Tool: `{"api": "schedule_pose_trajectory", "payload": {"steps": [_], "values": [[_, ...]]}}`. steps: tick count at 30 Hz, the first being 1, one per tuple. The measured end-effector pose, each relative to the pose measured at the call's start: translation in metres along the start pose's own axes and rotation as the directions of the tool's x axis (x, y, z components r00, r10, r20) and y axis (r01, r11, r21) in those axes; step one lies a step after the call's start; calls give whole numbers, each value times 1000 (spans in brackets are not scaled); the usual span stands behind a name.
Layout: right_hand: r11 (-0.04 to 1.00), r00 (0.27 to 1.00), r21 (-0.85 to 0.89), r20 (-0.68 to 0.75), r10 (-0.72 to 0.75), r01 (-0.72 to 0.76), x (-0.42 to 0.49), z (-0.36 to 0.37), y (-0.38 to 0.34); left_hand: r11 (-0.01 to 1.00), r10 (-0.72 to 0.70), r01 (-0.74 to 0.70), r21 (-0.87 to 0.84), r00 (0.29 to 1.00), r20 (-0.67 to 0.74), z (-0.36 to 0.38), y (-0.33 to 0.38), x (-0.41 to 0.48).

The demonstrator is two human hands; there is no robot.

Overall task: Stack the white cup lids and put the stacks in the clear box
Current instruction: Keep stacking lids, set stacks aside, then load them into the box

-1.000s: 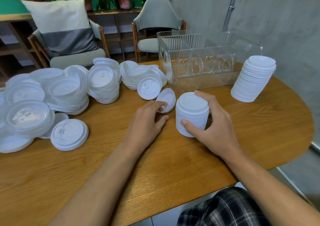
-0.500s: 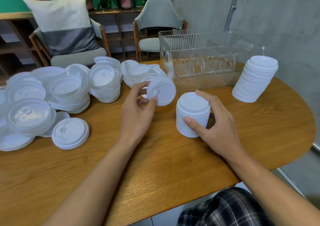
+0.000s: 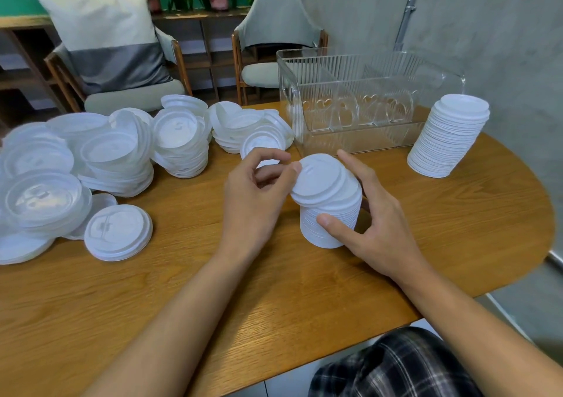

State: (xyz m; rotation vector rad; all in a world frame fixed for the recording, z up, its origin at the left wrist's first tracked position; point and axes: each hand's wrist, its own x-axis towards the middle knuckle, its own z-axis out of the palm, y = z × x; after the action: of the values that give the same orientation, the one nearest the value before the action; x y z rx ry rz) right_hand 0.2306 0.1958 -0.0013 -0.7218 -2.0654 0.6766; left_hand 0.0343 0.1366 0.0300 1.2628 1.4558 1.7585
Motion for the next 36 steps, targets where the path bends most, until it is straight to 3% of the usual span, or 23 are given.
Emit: {"api": "schedule_pose_trajectory", "payload": {"steps": [5, 9, 36], "values": [[1000, 1000, 12, -9, -19, 20, 1, 1, 2, 959, 173, -180, 217, 984, 52, 7, -3, -8], [999, 1000, 26, -8, -28, 29, 0, 0, 1, 943, 155, -195, 271, 974, 164, 5, -1, -15], [997, 999, 74, -47, -24, 28, 0, 2, 3, 967, 80, -126, 222, 976, 205, 24, -6, -13]]}}
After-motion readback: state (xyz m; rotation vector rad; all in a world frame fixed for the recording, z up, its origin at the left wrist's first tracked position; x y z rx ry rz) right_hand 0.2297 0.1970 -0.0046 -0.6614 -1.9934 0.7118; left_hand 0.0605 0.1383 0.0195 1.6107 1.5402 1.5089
